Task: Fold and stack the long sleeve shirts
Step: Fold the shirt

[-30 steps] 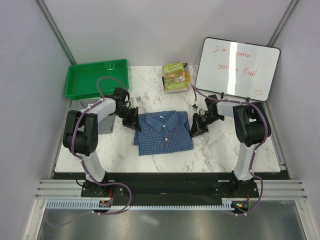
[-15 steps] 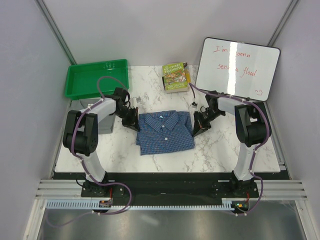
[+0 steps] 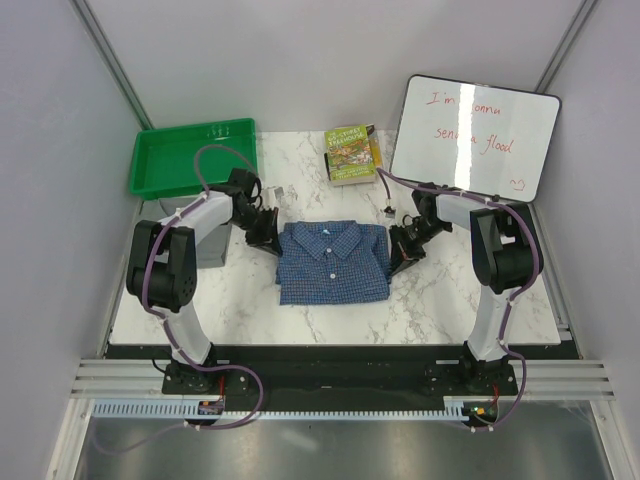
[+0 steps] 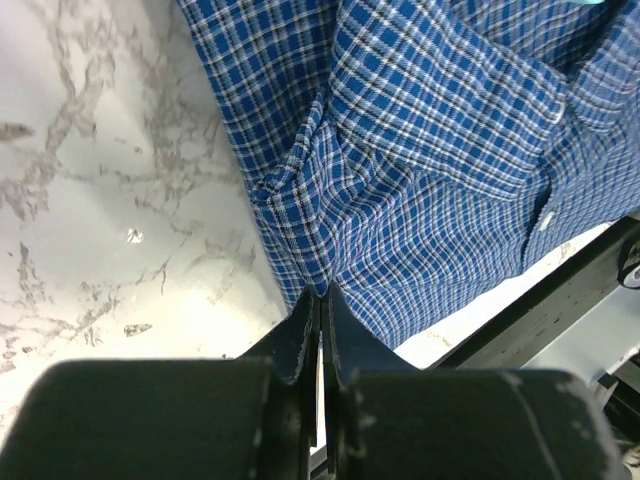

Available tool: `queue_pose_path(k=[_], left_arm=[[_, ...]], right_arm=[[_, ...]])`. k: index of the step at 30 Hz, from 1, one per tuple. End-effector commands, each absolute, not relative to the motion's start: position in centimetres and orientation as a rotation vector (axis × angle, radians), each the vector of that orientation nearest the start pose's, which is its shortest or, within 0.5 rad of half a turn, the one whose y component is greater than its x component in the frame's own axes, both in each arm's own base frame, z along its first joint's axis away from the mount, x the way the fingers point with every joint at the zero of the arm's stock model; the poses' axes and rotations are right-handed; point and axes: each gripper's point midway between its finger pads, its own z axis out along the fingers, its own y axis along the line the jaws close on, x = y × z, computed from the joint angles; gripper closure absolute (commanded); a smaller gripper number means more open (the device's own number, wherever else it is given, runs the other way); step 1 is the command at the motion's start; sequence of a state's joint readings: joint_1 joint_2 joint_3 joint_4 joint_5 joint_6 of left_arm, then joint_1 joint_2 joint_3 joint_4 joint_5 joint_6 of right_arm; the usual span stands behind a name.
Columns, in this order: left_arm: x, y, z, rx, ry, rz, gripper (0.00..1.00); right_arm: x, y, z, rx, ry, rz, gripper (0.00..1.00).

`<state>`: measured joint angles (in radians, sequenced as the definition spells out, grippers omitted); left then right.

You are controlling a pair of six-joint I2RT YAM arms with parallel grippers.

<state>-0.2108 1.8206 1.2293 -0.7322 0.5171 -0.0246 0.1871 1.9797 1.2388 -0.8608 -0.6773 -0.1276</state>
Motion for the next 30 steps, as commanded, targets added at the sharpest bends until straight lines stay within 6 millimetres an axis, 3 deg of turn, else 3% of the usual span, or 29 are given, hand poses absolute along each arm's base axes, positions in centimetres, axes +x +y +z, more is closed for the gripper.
queue_pose_path(k=[1, 6, 8, 9, 11, 16, 20, 24, 30], left_arm=[[33.3, -16.4, 7.5, 0.439, 2.736, -0.745, 0.98], [34.4, -17.0, 8.0, 0.533, 2.676, -0.717, 0.97], [34.8, -17.0, 7.5, 0.528, 2.686, -0.702, 0.90], [34.8, -17.0, 7.2, 0.521, 2.697, -0.706, 0.86], [34.8, -16.9, 6.4, 0.506, 2.729, -0.708, 0.76], [34.1, -16.3, 6.8, 0.449, 2.733, -0.771, 0.56], [35.0, -16.9, 8.2, 0.472, 2.661, -0.827, 0.46], [37.1, -17.3, 8.6, 0.457, 2.625, -0.842, 0.46], [39.0, -17.9, 8.1, 0.410, 2.634, -0.859, 0.46]], right_arm=[[27.9, 15.3, 1.6, -0.489, 2.984, 1.011, 1.00], [28.7, 15.2, 1.2, -0.509, 2.988, 0.975, 0.98], [28.7, 15.0, 1.2, -0.527, 3.000, 0.970, 0.86], [28.8, 14.8, 1.7, -0.540, 2.996, 0.973, 0.73], [29.2, 14.4, 3.1, -0.533, 2.973, 0.979, 0.61], [31.6, 13.2, 8.8, -0.547, 2.827, 0.949, 0.53], [34.7, 15.5, 11.4, -0.441, 2.706, 1.055, 0.43], [36.6, 17.1, 9.8, -0.356, 2.724, 1.121, 0.43], [38.5, 17.9, 7.6, -0.384, 2.753, 1.030, 0.39]])
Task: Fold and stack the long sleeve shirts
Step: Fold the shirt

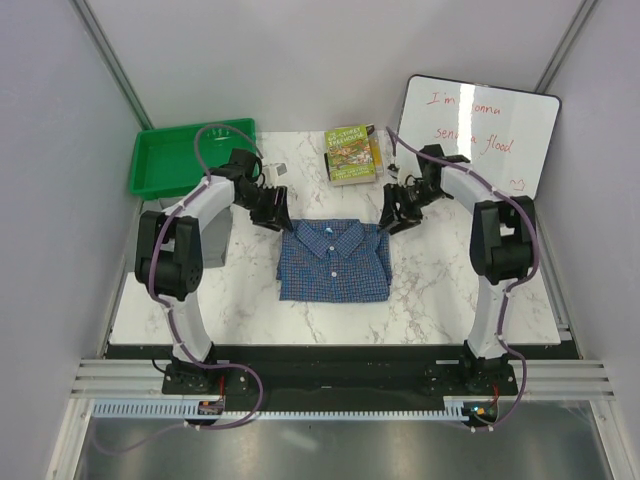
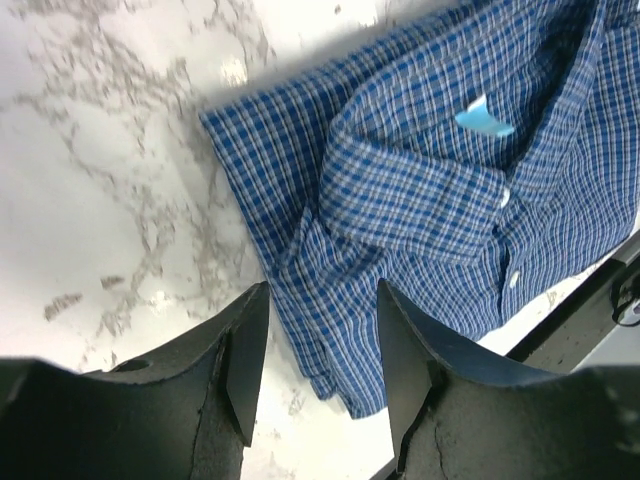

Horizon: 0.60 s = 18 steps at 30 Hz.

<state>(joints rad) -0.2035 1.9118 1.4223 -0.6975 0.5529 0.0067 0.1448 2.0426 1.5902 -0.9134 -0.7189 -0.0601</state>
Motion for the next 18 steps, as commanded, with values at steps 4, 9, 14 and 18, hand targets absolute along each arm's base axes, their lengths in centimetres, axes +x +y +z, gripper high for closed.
queue_pose_path(k=[4, 9, 14, 18], left_arm=[[39.6, -18.1, 7.5, 0.398, 2.646, -0.872, 0.46], [39.5, -18.1, 6.8, 0.389, 2.664, -0.875, 0.48], [39.4, -18.2, 6.4, 0.388, 2.673, -0.895, 0.55], [39.3, -18.7, 7.0, 0.403, 2.653, -0.937, 0.66]], right_arm=[[38.9, 18.6, 6.9, -0.393, 2.764, 1.035, 0.37], [38.6, 19.2, 6.5, -0.415, 2.767, 1.054, 0.46], [38.9, 19.6, 7.0, -0.440, 2.739, 1.083, 0.65], [39.1, 19.4, 7.6, -0.481, 2.720, 1.070, 0.85]])
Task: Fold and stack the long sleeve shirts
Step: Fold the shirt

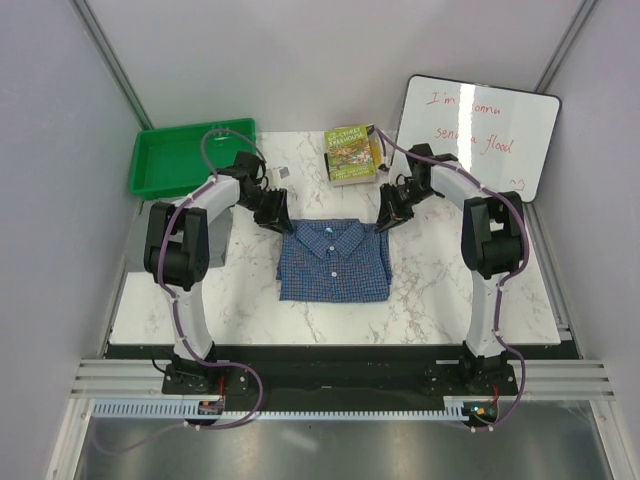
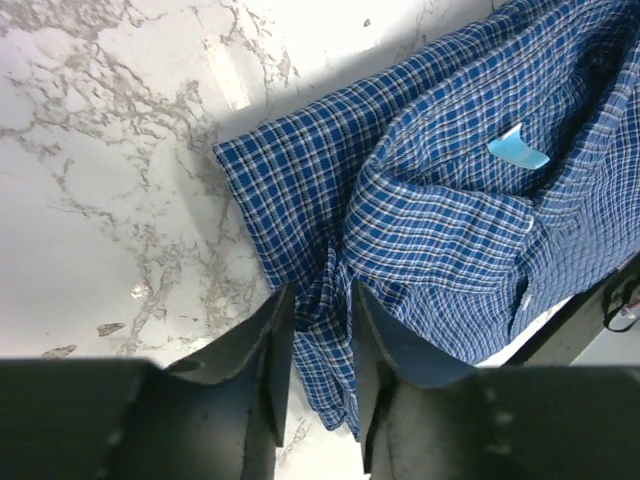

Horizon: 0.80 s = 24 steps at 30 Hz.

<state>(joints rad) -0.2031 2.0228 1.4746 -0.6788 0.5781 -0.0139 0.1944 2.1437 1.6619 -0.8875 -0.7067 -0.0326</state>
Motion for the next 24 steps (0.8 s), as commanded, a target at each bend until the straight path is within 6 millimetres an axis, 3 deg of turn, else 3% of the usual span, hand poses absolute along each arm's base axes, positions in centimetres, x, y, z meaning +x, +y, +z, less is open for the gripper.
queue_pose_path(k=[1, 2, 5, 8, 12, 19, 24], left_arm=[[39.3, -18.7, 7.2, 0.404, 2.649, -0.939, 0.69], [39.3, -18.7, 7.3, 0.401, 2.650, -0.945, 0.79], [39.2, -18.6, 8.2, 0.425, 2.622, -0.943, 0.98], [39.6, -18.6, 10.3, 0.503, 2.514, -0.919, 0.98], [40.3, -18.5, 10.3, 0.533, 2.482, -0.891, 0.98], [41.7, -18.4, 7.5, 0.561, 2.474, -0.848, 0.98], [42.8, -17.5, 4.3, 0.557, 2.505, -0.761, 0.96]], right_arm=[[39.3, 19.4, 7.8, -0.501, 2.713, 1.064, 0.91], [39.1, 19.2, 7.8, -0.507, 2.722, 1.056, 0.93], [39.0, 18.7, 8.3, -0.548, 2.712, 1.021, 1.00], [39.1, 17.8, 8.7, -0.590, 2.688, 0.972, 1.00], [39.7, 17.0, 7.9, -0.578, 2.681, 0.935, 1.00], [41.3, 16.0, 5.7, -0.585, 2.656, 0.834, 1.00], [41.9, 14.4, 3.7, -0.590, 2.648, 0.699, 1.00]])
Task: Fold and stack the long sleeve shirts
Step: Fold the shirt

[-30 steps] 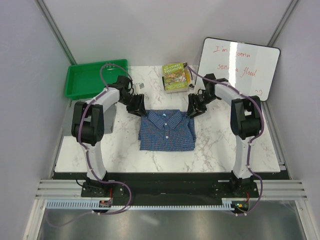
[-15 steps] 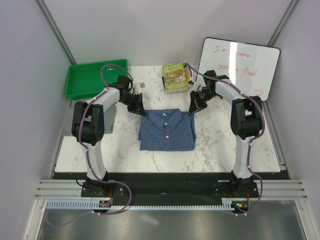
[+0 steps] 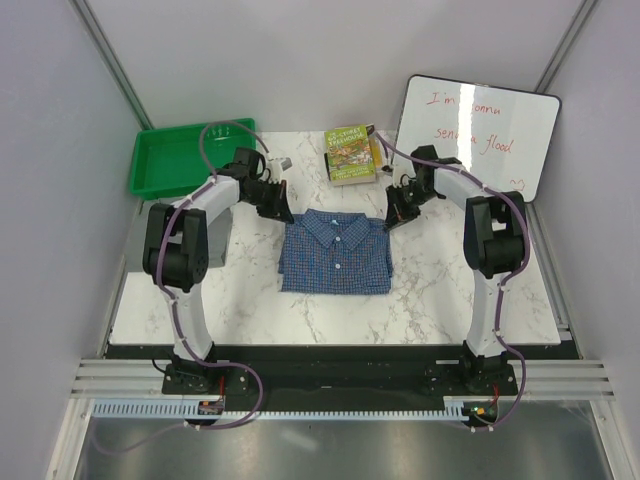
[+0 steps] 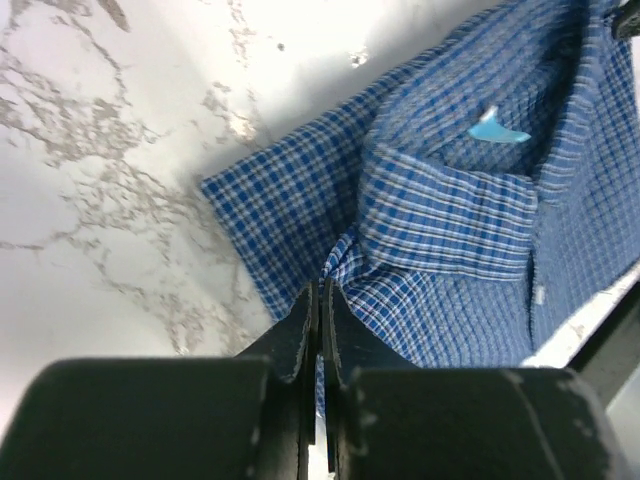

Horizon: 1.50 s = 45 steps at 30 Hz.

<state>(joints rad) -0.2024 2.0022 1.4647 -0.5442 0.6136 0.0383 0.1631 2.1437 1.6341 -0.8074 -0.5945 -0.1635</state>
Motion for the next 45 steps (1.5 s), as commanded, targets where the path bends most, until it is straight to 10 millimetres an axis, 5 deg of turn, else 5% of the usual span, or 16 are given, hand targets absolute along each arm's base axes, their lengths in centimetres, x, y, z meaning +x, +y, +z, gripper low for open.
queue_pose_path(k=[1, 8, 10, 12, 13, 14, 16, 17, 19, 20, 25, 28, 31, 37, 45], left_arm=[[42.8, -17.4, 3.8, 0.555, 2.517, -0.755, 0.96], [44.2, -16.6, 2.8, 0.481, 2.560, -0.681, 0.79], [44.8, -16.2, 4.5, 0.438, 2.540, -0.683, 0.68], [44.1, -16.1, 6.9, 0.409, 2.512, -0.746, 0.58], [44.1, -15.2, 8.3, 0.389, 2.485, -0.751, 0.41], [43.5, -15.2, 11.8, 0.359, 2.421, -0.784, 0.33], [41.9, -14.1, 13.3, 0.275, 2.410, -0.839, 0.01], [40.2, -14.0, 14.9, 0.263, 2.382, -0.875, 0.01], [38.7, -13.1, 15.6, 0.180, 2.385, -0.895, 0.01], [37.2, -12.8, 14.5, 0.147, 2.418, -0.906, 0.01], [35.2, -10.1, 15.0, -0.047, 2.406, -0.852, 0.01], [35.1, -8.1, 15.2, -0.152, 2.363, -0.784, 0.01], [34.9, -6.2, 15.2, -0.226, 2.344, -0.695, 0.01], [34.2, -2.7, 13.5, -0.391, 2.391, -0.512, 0.01], [33.5, -1.2, 11.9, -0.470, 2.423, -0.405, 0.01]], right_arm=[[41.9, 14.3, 3.3, -0.591, 2.644, 0.691, 1.00], [44.0, 14.1, 3.8, -0.560, 2.602, 0.631, 0.94], [44.4, 13.8, 4.6, -0.554, 2.600, 0.598, 0.87], [44.5, 13.6, 6.6, -0.616, 2.569, 0.577, 0.69], [44.1, 13.3, 7.5, -0.634, 2.567, 0.555, 0.60], [44.1, 13.2, 10.3, -0.661, 2.499, 0.526, 0.55], [43.9, 12.9, 12.7, -0.729, 2.420, 0.475, 0.45], [43.6, 13.3, 14.9, -0.767, 2.360, 0.438, 0.45], [42.7, 14.6, 16.4, -0.824, 2.317, 0.416, 0.48], [41.5, 17.0, 17.3, -0.891, 2.277, 0.442, 0.50], [36.9, 26.7, 16.2, -0.991, 2.278, 0.632, 0.63], [33.7, 34.0, 15.1, -1.086, 2.241, 0.684, 0.63], [32.1, 38.5, 13.7, -1.075, 2.267, 0.689, 0.55], [31.4, 43.0, 10.8, -0.949, 2.342, 0.611, 0.51], [32.3, 45.4, 9.5, -0.861, 2.336, 0.500, 0.41]])
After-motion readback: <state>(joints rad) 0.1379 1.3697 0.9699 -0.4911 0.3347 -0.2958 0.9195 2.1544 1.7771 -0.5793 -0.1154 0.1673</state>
